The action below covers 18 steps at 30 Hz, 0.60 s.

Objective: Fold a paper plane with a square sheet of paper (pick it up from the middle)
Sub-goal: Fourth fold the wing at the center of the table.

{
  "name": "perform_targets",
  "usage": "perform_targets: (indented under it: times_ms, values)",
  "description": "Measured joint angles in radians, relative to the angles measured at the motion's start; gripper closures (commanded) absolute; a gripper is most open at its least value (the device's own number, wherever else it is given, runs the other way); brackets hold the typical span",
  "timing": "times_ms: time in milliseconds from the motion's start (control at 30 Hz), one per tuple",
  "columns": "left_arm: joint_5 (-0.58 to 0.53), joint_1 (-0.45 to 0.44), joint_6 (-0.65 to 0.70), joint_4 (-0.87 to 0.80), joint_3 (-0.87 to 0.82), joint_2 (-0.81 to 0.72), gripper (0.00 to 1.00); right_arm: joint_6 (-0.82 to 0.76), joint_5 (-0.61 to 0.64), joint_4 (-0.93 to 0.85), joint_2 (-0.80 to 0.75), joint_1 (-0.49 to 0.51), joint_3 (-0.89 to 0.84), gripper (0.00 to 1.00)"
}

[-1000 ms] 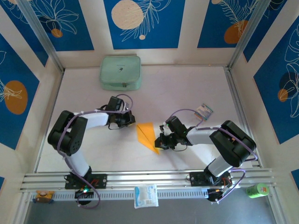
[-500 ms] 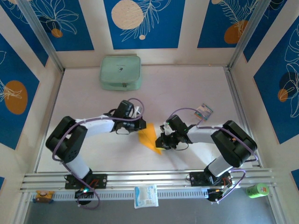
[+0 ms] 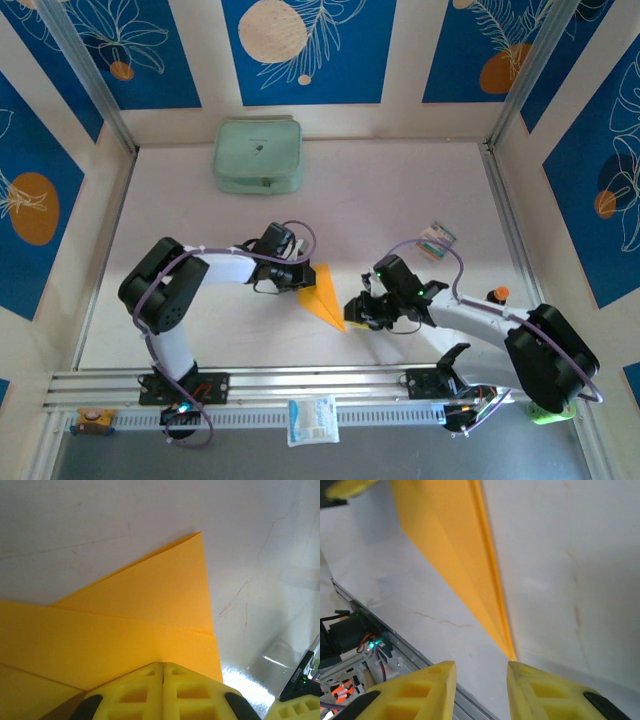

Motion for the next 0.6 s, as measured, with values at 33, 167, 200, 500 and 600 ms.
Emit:
perform_targets:
  times_ms: [33, 167, 200, 500, 600]
  values:
    - [0.0, 0.0, 0.0, 0.0, 0.0, 0.0, 0.97, 0.012, 0.001, -0.007, -0.01, 0.003, -0.011, 0.66]
    - [0.0, 0.0, -0.001, 0.01, -0.002, 0.0, 0.98, 0.04, 0.008, -0.021, -0.027, 0.012, -0.019, 0.68]
    - [0.0, 0.0, -0.003, 0.02, -0.005, 0.0, 0.98, 0.047, 0.01, -0.021, -0.028, 0.012, -0.019, 0.67]
    - [0.0, 0.003, -0.023, 0.061, -0.023, 0.0, 0.98, 0.084, 0.03, -0.014, -0.016, 0.046, -0.018, 0.68]
    - [0.005, 0.003, -0.031, 0.079, -0.024, 0.0, 0.97, 0.095, 0.036, -0.008, -0.008, 0.055, -0.018, 0.68]
